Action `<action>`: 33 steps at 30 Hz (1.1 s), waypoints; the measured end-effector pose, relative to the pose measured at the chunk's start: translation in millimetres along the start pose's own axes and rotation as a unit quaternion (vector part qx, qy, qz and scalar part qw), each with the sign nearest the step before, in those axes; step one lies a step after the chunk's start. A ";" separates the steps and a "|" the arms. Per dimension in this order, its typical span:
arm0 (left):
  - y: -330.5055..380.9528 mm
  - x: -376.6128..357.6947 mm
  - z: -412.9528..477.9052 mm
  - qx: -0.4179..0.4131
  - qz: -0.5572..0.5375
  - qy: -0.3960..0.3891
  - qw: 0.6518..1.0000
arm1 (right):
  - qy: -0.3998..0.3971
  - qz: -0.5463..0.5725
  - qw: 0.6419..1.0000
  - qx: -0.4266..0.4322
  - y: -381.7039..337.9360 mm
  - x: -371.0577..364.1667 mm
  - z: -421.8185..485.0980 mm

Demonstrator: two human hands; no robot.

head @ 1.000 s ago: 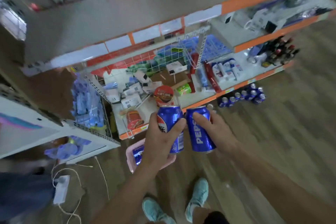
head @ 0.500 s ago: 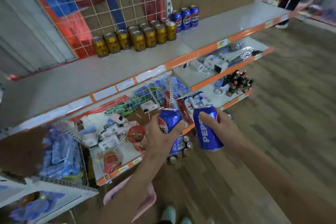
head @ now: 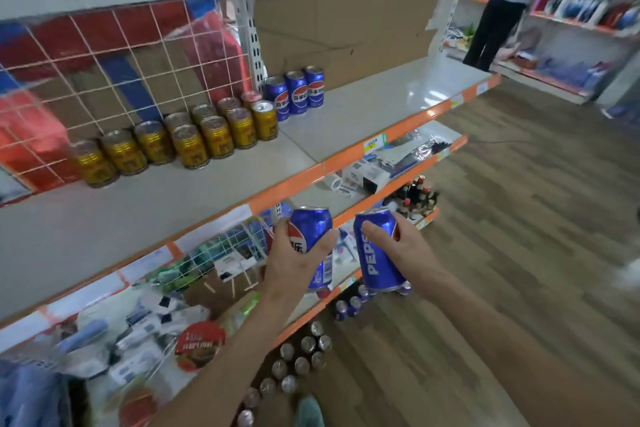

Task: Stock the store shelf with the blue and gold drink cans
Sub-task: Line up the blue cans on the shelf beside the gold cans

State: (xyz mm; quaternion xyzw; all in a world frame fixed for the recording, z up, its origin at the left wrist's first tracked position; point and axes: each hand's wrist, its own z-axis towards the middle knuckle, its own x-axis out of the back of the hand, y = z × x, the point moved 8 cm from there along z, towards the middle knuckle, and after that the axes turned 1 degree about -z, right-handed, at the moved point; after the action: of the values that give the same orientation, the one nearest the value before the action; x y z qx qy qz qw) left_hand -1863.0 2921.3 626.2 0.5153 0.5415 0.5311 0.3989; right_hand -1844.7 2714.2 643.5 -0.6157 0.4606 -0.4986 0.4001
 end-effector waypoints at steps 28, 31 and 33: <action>43.1 -146.0 299.6 0.003 -0.029 0.230 0.973 | -0.149 0.019 0.986 0.076 -54.6 120.1 398.5; 43.9 -159.9 323.4 0.005 -0.026 0.242 0.970 | -0.169 0.017 0.982 0.080 -54.1 123.7 430.2; 44.2 -167.9 338.2 0.003 -0.030 0.244 0.969 | -0.188 0.030 0.979 0.075 -49.2 118.3 449.4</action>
State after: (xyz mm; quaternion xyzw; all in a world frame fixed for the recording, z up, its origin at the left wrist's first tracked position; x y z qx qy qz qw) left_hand -1500.6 2807.7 610.7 0.3549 0.6391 0.6270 0.2691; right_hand -1385.6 2627.4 637.3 -0.6526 0.3566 -0.3951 0.5393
